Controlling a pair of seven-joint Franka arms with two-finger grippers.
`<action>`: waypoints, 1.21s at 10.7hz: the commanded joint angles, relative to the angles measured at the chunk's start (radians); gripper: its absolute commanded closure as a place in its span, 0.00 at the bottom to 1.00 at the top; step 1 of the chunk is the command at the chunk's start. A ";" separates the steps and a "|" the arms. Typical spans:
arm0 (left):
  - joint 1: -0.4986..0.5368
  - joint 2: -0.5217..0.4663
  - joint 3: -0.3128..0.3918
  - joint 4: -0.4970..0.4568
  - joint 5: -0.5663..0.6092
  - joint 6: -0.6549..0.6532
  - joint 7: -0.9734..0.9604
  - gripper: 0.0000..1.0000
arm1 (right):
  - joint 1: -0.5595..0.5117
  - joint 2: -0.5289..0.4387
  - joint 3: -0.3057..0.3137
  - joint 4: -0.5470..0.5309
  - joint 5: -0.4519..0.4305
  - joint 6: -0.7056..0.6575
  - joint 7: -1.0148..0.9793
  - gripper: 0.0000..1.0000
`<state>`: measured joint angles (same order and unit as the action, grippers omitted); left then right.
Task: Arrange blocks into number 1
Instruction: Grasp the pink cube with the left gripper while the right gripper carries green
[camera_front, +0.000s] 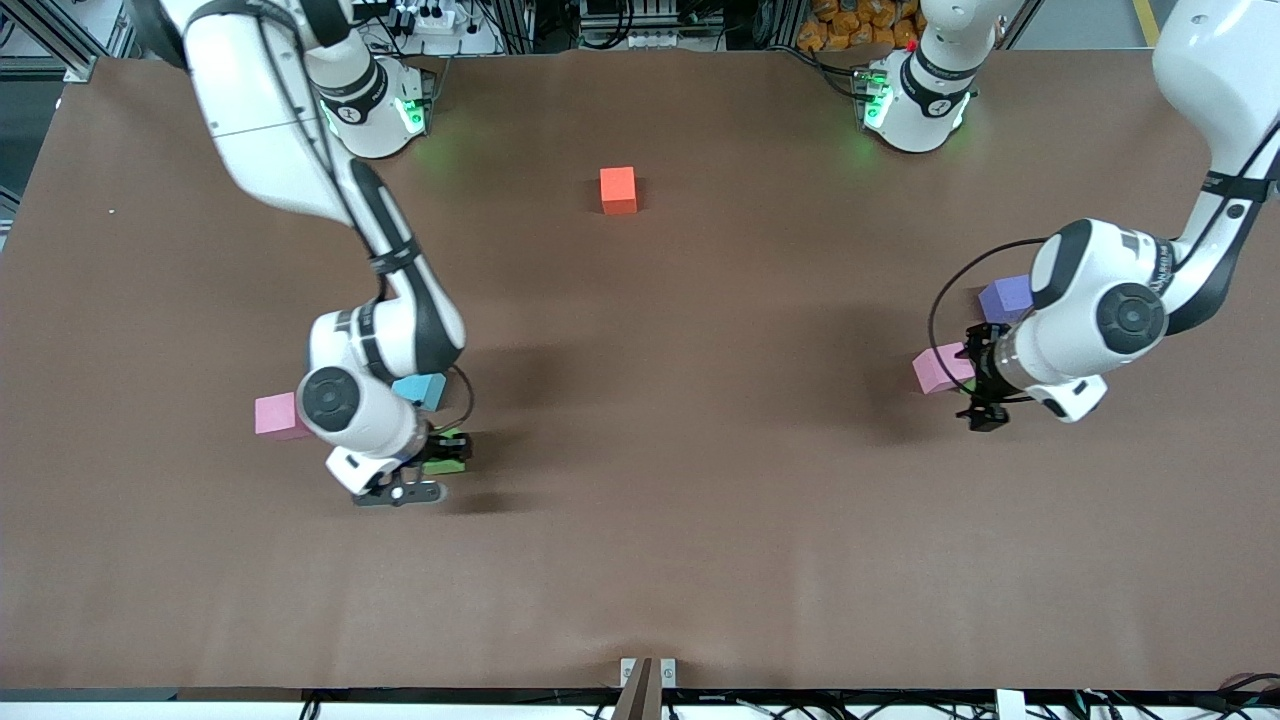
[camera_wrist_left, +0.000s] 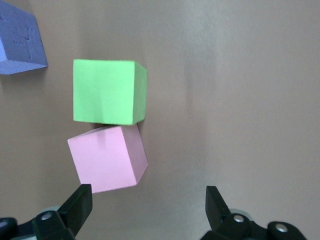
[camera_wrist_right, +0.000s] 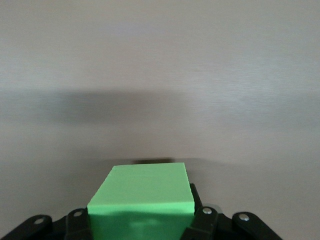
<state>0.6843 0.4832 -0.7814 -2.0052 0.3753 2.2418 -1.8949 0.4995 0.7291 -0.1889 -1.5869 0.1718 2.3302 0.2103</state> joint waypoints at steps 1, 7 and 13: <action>0.004 0.018 -0.016 -0.009 -0.021 0.019 -0.100 0.00 | 0.117 -0.065 -0.038 -0.019 0.015 -0.043 0.148 0.36; -0.016 0.040 -0.012 -0.062 0.028 0.018 -0.318 0.00 | 0.272 -0.235 0.044 -0.209 0.015 -0.080 0.427 0.37; -0.008 0.057 -0.004 -0.099 0.106 0.019 -0.440 0.00 | 0.286 -0.367 0.230 -0.471 0.015 0.139 0.482 0.38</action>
<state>0.6666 0.5402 -0.7853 -2.0890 0.4516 2.2481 -2.3007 0.7845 0.4580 0.0166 -1.9352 0.1763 2.4111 0.6823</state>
